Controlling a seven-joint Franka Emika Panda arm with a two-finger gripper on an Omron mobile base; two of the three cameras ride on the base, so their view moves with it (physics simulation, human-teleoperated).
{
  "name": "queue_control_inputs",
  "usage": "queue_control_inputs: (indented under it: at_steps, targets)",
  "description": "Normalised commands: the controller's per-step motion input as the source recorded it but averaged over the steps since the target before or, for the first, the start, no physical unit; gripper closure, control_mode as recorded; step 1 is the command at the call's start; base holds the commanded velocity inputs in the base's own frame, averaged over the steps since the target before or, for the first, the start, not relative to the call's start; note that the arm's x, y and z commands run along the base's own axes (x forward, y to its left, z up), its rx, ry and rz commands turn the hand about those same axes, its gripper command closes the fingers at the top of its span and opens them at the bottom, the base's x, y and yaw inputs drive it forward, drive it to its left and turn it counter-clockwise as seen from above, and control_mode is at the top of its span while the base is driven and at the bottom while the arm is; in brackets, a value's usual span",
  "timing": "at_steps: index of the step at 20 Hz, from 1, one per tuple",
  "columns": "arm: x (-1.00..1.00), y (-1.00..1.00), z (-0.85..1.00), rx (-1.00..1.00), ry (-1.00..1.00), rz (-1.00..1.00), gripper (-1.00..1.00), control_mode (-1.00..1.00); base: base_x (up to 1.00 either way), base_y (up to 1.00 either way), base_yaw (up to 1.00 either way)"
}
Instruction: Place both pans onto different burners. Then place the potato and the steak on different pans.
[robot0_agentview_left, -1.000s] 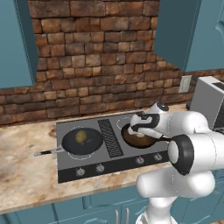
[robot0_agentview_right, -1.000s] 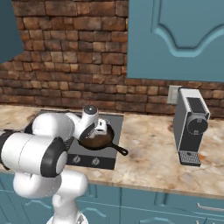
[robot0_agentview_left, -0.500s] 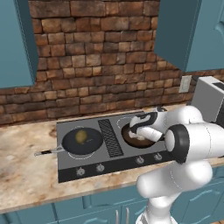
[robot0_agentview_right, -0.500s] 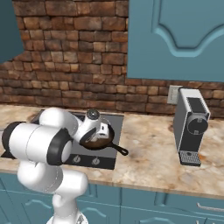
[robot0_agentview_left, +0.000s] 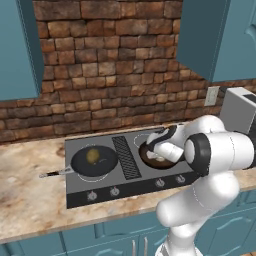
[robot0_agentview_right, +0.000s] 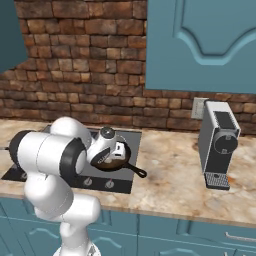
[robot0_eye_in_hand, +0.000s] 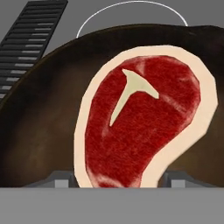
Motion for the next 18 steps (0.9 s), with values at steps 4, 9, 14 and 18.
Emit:
queue_control_inputs:
  at_steps: [4, 9, 14, 18]
  targets:
    - [0.11, 0.0, -0.12, 0.0, 0.02, 0.0, 1.0, -1.0, 0.0, 0.0, 0.0]
    - [0.01, 0.0, -0.1, 0.0, 0.03, 0.0, -1.0, -1.0, 0.0, 0.0, 0.0]
    - [0.0, 0.0, 0.0, 0.0, 0.02, 0.0, -1.0, -1.0, 0.0, 0.0, 0.0]
    - [-0.19, 0.01, 0.23, -0.03, -0.01, 0.0, -1.0, -1.0, 0.0, 0.0, 0.0]
